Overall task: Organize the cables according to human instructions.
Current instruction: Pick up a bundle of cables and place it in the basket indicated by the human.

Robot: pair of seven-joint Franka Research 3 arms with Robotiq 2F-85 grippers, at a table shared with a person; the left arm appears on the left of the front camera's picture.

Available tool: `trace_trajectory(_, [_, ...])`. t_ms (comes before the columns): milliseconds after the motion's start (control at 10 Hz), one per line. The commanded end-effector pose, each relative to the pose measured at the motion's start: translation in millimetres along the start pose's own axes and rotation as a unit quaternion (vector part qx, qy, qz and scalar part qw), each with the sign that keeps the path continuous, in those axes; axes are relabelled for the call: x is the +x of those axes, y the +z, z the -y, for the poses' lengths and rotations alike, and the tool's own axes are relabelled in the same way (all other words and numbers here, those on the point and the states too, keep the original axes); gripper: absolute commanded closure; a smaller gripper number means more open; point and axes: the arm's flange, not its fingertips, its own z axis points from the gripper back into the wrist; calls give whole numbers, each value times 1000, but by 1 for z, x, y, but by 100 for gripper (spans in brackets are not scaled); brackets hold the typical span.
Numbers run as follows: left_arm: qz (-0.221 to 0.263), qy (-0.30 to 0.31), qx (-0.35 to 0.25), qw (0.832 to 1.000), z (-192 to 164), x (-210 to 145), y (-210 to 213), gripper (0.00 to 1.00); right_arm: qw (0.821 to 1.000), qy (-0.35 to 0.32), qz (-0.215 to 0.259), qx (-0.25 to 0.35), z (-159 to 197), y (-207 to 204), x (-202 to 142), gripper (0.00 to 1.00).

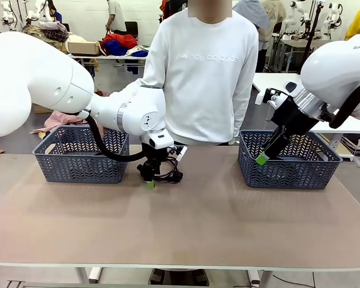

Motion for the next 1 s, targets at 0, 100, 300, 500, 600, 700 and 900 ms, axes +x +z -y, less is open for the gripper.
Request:
trace_trajectory(0, [8,-8,-18,1000,-1,-3,6,0,1000,1,-1,0,1,2,2,0])
trace_trajectory(100, [10,-9,-24,1000,0,-3,6,0,1000,1,-1,0,1,2,2,0])
trace_trajectory(300, [0,3,-27,1000,0,-5,5,0,1000,1,-1,0,1,2,2,0])
trace_trajectory(500, [4,5,-33,999,-2,-7,1,0,1000,1,-1,0,1,2,2,0])
trace_trajectory(600, [11,-1,-31,999,-1,-6,-1,0,1000,1,-1,0,1,2,2,0])
trace_trajectory(700, [12,-1,-27,1000,-2,-6,0,16,1000,1,-1,0,1,2,2,0])
trace_trajectory(900, [18,4,-13,1000,-1,-8,2,34,1000,1,-1,0,1,2,2,0])
